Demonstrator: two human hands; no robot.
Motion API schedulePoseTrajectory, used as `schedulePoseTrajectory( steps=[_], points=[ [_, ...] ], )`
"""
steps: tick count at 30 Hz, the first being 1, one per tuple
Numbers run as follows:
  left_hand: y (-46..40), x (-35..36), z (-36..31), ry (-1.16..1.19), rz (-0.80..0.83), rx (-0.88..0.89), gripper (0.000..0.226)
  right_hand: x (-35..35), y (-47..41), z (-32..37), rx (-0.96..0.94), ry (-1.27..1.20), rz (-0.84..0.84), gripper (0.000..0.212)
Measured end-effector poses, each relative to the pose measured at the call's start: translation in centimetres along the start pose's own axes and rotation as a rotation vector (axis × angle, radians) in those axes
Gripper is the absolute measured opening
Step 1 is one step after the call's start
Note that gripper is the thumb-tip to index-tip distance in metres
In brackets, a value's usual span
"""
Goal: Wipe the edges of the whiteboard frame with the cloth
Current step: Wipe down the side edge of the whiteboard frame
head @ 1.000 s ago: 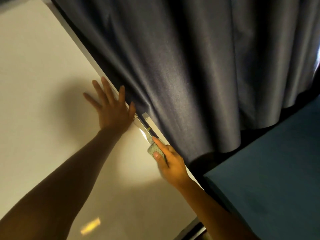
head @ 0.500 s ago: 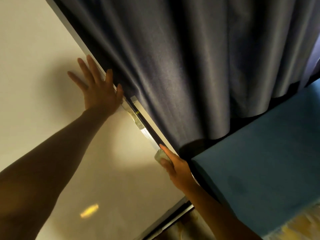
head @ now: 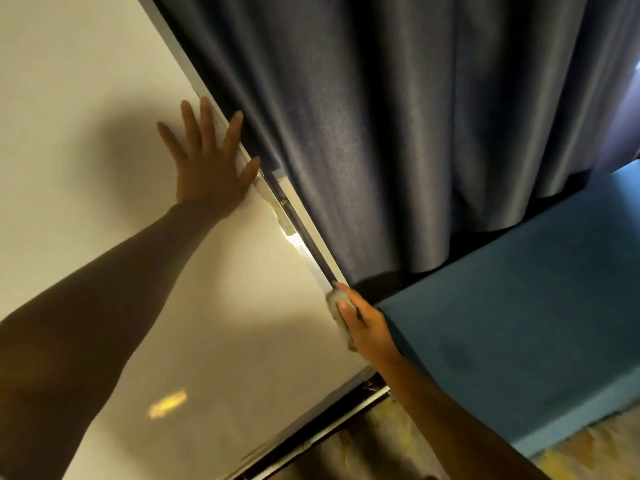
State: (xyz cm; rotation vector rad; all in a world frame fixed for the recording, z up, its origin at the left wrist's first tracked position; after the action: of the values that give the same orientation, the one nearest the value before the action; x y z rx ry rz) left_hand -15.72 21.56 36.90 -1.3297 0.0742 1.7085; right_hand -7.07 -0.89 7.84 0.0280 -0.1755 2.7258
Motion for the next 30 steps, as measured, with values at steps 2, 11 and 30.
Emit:
schedulePoseTrajectory(
  steps=[2,11,30],
  points=[
    [2.8,0.4,-0.9,0.019,-0.014,0.074,0.088,0.7,-1.3,2.3,-0.019,-0.067,-0.001,0.029],
    [13.6,4.1,-3.5,-0.127,0.122,0.364,0.089,2.6,-3.8,7.3,-0.122,0.027,-0.052,0.041],
    [13.5,7.5,-10.0,-0.066,0.007,0.083,0.094,-2.4,2.9,-6.2,-0.085,-0.164,-0.010,0.037]
  ],
)
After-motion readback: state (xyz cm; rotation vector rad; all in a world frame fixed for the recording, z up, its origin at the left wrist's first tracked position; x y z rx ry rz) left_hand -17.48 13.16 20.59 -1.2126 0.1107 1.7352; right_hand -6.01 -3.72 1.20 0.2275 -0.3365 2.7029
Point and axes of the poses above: each hand's wrist, its own y-axis away from the middle knuckle, its own x-axis out of the palm, z = x × y, the point moved 2 cm from there along -y, towards the middle knuckle, and after that the axes turned 7 degrees about z, right-handed, at the moved point
